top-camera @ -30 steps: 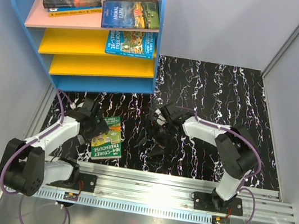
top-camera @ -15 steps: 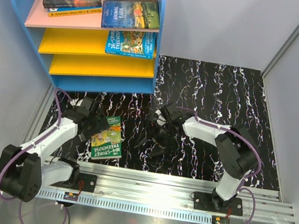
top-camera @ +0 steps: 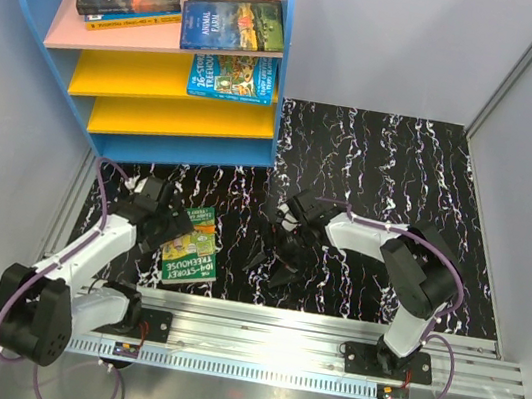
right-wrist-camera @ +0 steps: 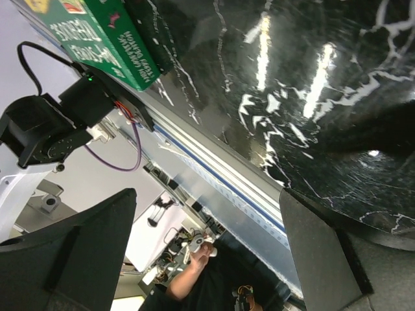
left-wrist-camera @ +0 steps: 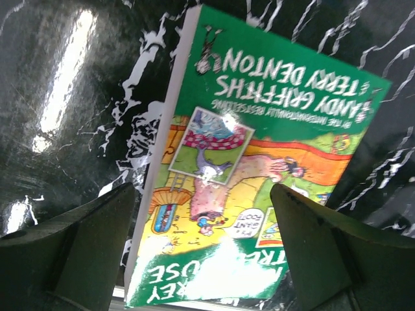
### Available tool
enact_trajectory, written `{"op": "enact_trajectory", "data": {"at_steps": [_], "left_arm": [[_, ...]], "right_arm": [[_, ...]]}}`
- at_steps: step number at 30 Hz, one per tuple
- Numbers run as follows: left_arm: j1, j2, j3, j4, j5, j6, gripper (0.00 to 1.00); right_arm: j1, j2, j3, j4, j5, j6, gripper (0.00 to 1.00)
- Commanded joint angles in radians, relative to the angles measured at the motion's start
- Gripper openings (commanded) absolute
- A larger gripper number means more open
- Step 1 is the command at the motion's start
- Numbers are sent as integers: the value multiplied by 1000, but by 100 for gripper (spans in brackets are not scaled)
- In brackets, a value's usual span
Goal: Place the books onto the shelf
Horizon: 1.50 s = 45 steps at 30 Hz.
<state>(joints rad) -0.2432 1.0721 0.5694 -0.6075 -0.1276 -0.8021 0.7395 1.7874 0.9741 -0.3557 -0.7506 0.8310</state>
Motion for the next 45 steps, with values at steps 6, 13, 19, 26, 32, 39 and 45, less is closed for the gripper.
{"op": "enact_trajectory", "data": {"at_steps": [6, 13, 19, 26, 32, 39, 45], "left_arm": [[-4, 18, -57, 129, 57, 18, 89], [-5, -7, -59, 189, 111, -5, 89], [-4, -17, -28, 201, 148, -11, 88], [-5, -61, -17, 192, 164, -11, 88], [-5, -75, -2, 186, 192, -19, 87], [-5, -49, -32, 244, 243, -12, 86], [-4, -49, -57, 336, 330, -8, 84]], "right_arm": [[-3, -42, -11, 3, 5, 7, 100], [-5, -49, -15, -22, 13, -7, 100], [-3, -42, -31, -11, 7, -7, 100], [-3, -19, -17, -12, 2, -21, 100], [-3, -2, -17, -3, -7, -21, 100], [-3, 7, -18, -5, -10, -29, 100], [-5, 6, -18, -19, -9, -38, 100]]}}
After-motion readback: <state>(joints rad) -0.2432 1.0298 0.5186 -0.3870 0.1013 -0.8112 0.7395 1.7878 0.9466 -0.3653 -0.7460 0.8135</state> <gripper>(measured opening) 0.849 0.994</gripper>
